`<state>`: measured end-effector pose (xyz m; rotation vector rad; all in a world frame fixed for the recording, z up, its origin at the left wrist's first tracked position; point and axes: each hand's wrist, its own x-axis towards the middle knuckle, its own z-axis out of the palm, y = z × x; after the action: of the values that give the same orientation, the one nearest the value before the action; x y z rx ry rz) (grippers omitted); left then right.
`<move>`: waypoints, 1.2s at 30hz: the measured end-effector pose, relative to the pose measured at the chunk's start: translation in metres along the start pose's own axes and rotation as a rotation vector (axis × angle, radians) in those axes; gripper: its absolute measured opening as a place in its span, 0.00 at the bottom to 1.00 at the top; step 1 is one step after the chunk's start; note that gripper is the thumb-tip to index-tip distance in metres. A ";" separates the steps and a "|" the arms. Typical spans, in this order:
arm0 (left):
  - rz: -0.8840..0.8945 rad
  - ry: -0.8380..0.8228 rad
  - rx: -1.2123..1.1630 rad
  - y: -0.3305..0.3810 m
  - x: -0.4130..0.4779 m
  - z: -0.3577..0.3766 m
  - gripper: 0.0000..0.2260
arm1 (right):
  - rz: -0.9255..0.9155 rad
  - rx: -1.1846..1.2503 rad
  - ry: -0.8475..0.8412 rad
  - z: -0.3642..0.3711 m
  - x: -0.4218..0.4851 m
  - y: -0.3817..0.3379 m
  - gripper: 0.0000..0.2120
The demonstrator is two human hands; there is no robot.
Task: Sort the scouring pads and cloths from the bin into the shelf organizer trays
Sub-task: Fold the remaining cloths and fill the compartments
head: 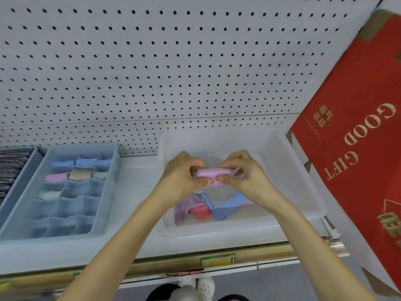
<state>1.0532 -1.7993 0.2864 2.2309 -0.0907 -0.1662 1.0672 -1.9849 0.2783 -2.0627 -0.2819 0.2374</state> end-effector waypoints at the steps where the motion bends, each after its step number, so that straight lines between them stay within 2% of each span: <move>1: -0.016 -0.039 -0.014 0.000 0.000 -0.003 0.08 | 0.008 -0.002 -0.048 -0.002 0.000 -0.002 0.07; 3: -0.087 -0.142 -0.171 -0.001 0.001 -0.009 0.10 | 0.044 0.101 -0.154 -0.005 0.000 -0.007 0.01; 6: -0.166 -0.254 -0.482 0.001 -0.003 -0.015 0.07 | 0.076 0.277 -0.184 -0.003 0.000 -0.013 0.08; 7: -0.184 -0.278 -0.578 0.001 -0.005 -0.014 0.08 | 0.092 0.349 -0.161 0.000 0.000 -0.016 0.07; 9: -0.226 -0.307 -0.693 -0.001 -0.008 -0.012 0.18 | 0.117 0.456 -0.119 0.007 0.000 -0.018 0.05; 11: -0.254 -0.314 -0.711 -0.004 -0.009 -0.010 0.23 | 0.133 0.505 -0.082 0.012 0.000 -0.018 0.05; 15: -0.261 -0.249 -0.707 -0.004 -0.011 -0.008 0.14 | 0.174 0.531 -0.052 0.015 -0.001 -0.020 0.06; 19: -0.232 -0.172 -0.596 -0.006 -0.009 -0.007 0.13 | 0.216 0.511 -0.137 0.010 -0.002 -0.019 0.03; 21: -0.218 -0.148 -0.562 -0.007 -0.011 -0.008 0.10 | 0.241 0.524 -0.186 0.008 -0.002 -0.017 0.05; 25: -0.192 -0.126 -0.596 -0.012 -0.015 -0.011 0.07 | 0.245 0.583 -0.233 0.009 0.000 -0.013 0.09; 29: -0.229 -0.133 -0.706 -0.018 -0.023 -0.015 0.04 | 0.163 0.605 -0.186 0.017 0.004 -0.007 0.07; 30: -0.254 -0.150 -0.768 -0.017 -0.025 -0.016 0.05 | 0.127 0.599 -0.157 0.019 0.006 -0.006 0.07; 32: -0.319 -0.217 -0.867 -0.018 -0.030 -0.017 0.16 | 0.044 0.542 -0.084 0.026 0.010 -0.002 0.09; 34: -0.377 -0.284 -0.879 -0.019 -0.035 -0.019 0.24 | -0.042 0.479 -0.023 0.035 0.016 0.002 0.11; 36: -0.445 -0.289 -0.914 -0.020 -0.036 -0.020 0.28 | -0.156 0.410 -0.018 0.043 0.019 0.005 0.18</move>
<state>1.0209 -1.7673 0.2862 1.2737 0.2798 -0.6335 1.0735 -1.9462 0.2519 -1.6266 -0.3703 0.1992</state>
